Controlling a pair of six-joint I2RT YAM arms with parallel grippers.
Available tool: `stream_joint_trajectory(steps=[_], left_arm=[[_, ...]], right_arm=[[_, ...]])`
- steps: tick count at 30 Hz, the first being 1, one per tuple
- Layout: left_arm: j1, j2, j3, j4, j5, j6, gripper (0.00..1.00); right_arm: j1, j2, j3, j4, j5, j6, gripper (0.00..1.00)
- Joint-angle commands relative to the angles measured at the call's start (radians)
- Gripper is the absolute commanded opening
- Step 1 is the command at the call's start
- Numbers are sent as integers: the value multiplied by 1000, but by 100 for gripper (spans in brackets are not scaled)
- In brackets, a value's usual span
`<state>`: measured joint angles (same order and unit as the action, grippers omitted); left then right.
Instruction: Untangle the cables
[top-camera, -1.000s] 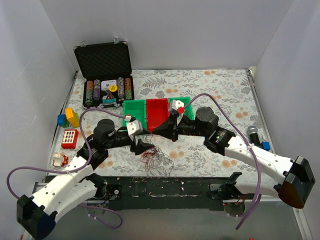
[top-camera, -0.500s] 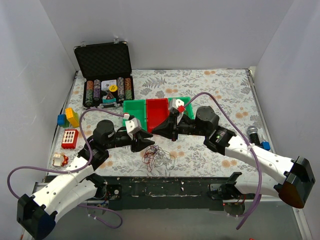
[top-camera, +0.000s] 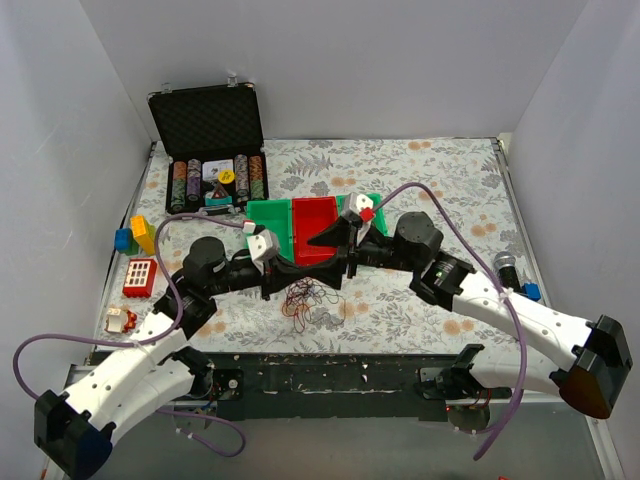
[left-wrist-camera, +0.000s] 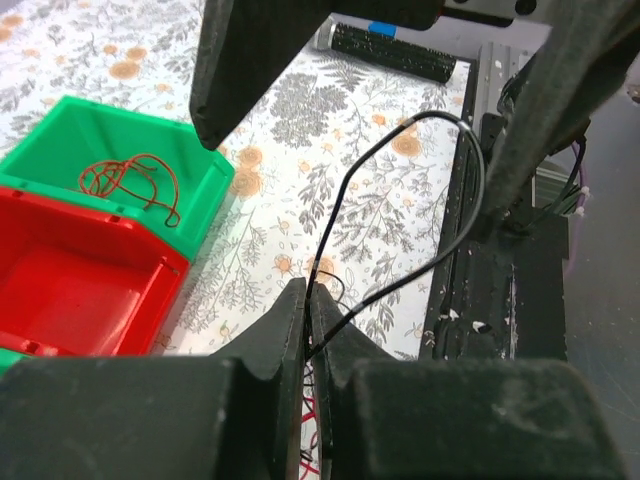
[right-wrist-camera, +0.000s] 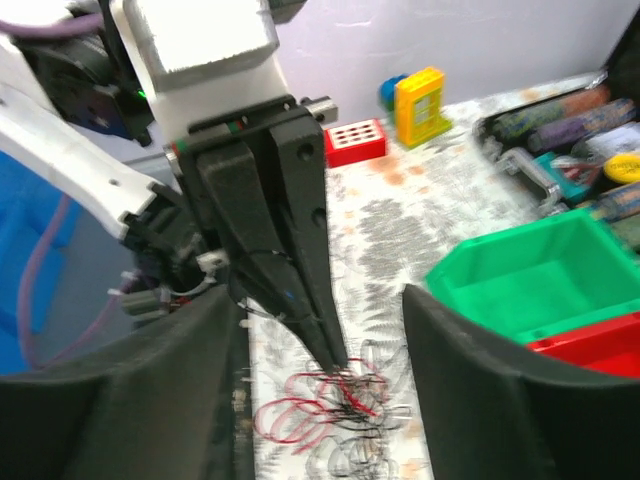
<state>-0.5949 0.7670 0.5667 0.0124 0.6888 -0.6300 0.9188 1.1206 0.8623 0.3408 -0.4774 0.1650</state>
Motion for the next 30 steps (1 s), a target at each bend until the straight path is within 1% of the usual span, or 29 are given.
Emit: stream_joint_trajectory(steps=[1,5,10,13,16,17,18,20,22,25,26,28,30], left_arm=[[17,-6,111,-38,40,7,0],[21,2,185,-80,92,21,0],[21,8,242,-133,169,36,0],[21,9,254,-149,176,42,0],[21,12,263,-149,173,46,0],[21,14,266,-149,172,44,0],[21,15,268,-147,172,46,0],[21,20,271,-143,164,46,0],[21,25,274,-140,157,49,0],[21,31,286,-132,153,49,0],[21,34,288,-127,153,47,0],[21,40,300,-123,156,46,0],[21,46,317,-117,153,43,0]], right_arm=[[3,-85,23,-3,74,-24,85],[0,-152,-17,-68,120,-48,87],[-5,-217,-75,-86,85,-78,89],[-5,-205,-75,-62,36,-78,88],[-3,-144,-48,-23,-12,-58,83],[-5,-118,-37,-5,-32,-50,79],[-3,-96,-31,25,-61,-35,77],[-5,-46,-19,93,-127,-7,69],[-5,5,3,106,-168,8,57],[-5,57,11,124,-187,19,42],[-5,65,7,145,-188,28,39],[-5,77,3,171,-188,41,28],[-5,88,-2,176,-184,45,19]])
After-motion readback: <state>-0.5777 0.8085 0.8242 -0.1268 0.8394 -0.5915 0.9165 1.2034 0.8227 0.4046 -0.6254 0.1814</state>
